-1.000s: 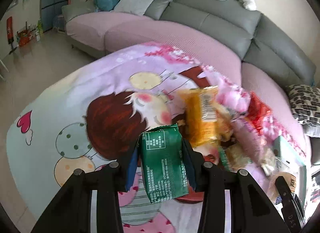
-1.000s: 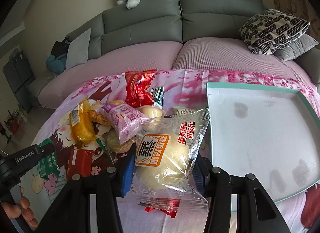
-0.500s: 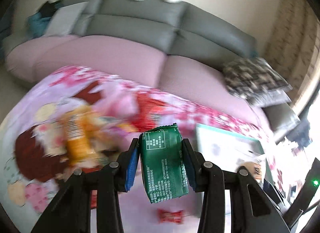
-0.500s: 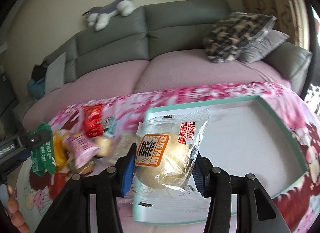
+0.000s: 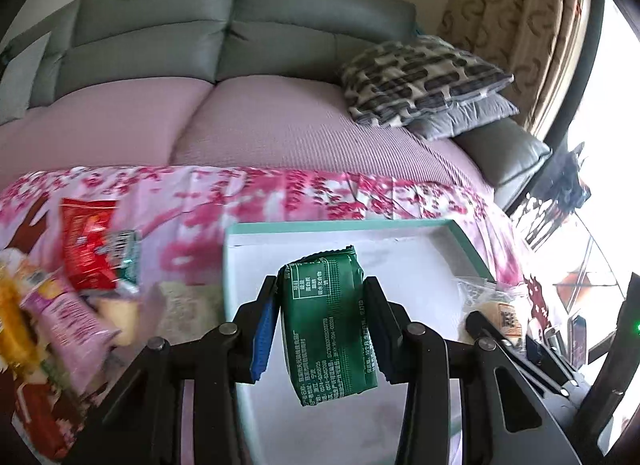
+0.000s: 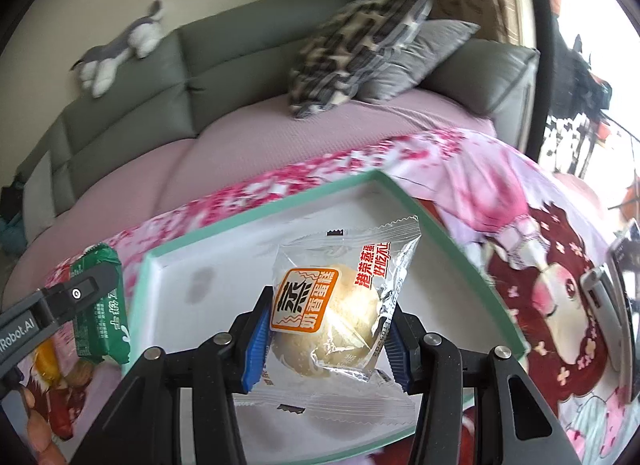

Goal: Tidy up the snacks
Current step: 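Carry the green pack into the teal tray with the left tool while the right tool drops the bun there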

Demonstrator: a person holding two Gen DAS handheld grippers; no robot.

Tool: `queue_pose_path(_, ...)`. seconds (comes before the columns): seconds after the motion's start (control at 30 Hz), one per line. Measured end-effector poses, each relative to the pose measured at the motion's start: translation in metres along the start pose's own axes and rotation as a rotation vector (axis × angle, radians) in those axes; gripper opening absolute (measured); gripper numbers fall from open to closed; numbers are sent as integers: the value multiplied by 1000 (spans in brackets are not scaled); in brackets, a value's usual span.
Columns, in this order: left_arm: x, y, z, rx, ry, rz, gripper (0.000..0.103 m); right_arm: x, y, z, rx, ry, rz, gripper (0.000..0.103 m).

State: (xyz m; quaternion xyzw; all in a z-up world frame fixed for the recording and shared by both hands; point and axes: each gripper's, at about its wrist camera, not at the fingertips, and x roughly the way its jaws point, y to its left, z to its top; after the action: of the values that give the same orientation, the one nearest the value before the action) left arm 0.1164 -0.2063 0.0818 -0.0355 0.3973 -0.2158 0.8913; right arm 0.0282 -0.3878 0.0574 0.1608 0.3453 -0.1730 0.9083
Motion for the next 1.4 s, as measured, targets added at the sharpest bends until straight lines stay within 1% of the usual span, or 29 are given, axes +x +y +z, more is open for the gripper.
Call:
queue_pose_path(0.1,20,-5,2,14,28,6,43,8,-15,4,19,7,-28,53)
queue_pose_path(0.23,41,-7,6,12,54,20,44,21,-24,6,24,24,-55,53)
queue_pose_path(0.4,60,-5,7,0,90,47,44,28,-30,5,39,43,-59,53)
queue_pose_path(0.43,61,-5,6,-4,93,56,45,29,-30,5,36,46,-67,54)
queue_pose_path(0.5,61,-6,5,-2,92,76,50,30,-31,5,32,50,-81,55)
queue_pose_path(0.53,59,-6,5,-1,92,80,52,30,-32,5,35,53,-80,55)
queue_pose_path(0.57,58,-6,5,-3,94,80,58,29,-33,5,39,56,-78,55)
queue_pose_path(0.6,54,-6,5,-11,93,72,67,29,-34,5,42,62,-76,55)
queue_pose_path(0.63,51,-6,5,-20,88,66,71,28,-34,5,39,63,-75,56)
queue_pose_path(0.7,45,-6,5,-22,81,70,78,24,-32,6,27,55,-84,62)
queue_pose_path(0.73,42,-6,4,-17,79,76,80,22,-32,6,20,54,-91,69)
queue_pose_path(0.77,38,-6,3,-10,77,91,85,20,-31,6,16,54,-94,74)
queue_pose_path(0.8,35,-6,3,-6,72,102,87,18,-31,6,11,55,-92,76)
queue_pose_path(0.87,28,-4,0,-2,57,129,88,16,-29,5,0,63,-88,84)
queue_pose_path(0.97,16,4,-5,-6,34,187,94,12,-24,3,-37,67,-100,94)
queue_pose_path(1.07,4,13,-8,-13,7,242,94,8,-17,2,-61,61,-93,103)
queue_pose_path(1.17,-7,23,-10,-14,-21,286,95,4,-10,0,-89,63,-85,103)
queue_pose_path(1.27,-20,33,-15,-24,-51,313,103,2,-1,-3,-127,66,-92,103)
queue_pose_path(1.4,-38,47,-22,-52,-90,332,103,-2,11,-7,-167,63,-106,103)
